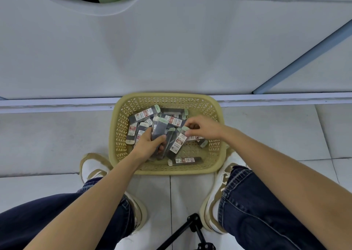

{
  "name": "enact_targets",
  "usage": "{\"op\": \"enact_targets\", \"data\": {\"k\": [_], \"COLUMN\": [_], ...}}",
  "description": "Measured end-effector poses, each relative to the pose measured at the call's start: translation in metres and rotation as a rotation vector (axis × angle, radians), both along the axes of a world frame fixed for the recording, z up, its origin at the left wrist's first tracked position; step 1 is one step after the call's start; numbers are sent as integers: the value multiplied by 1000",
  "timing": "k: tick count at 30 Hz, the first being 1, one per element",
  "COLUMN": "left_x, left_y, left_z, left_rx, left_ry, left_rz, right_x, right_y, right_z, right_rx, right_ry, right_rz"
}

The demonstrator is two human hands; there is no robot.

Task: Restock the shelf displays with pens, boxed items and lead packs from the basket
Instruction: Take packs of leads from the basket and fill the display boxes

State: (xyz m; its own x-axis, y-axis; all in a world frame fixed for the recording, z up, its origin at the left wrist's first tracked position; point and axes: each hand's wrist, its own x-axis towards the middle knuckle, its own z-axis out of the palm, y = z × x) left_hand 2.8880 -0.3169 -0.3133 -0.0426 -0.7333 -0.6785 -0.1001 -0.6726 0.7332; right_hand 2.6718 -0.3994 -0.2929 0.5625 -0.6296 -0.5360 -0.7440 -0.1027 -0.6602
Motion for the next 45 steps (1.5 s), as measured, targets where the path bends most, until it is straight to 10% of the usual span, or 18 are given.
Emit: {"op": "enact_targets", "data": {"k": [12,19,35,45], "left_x": [-10,1,-8,-38], "left_y": [-7,-5,4,-11], "left_z": [27,34,76,125], "left_rx": [-88,-91,-124,-212], "left_ry": [85,-7,8,241], "left_rz": [22,48,-59,33], "right_x": [-3,-24,-6,0], "right_y": [-2,-1,15,10], "right_z": [23,28,74,117], "right_rx": [334,191,-34,45], "right_ry": [-270,-453,-233,-471], "right_rz": [-168,-510,-386,-398]}}
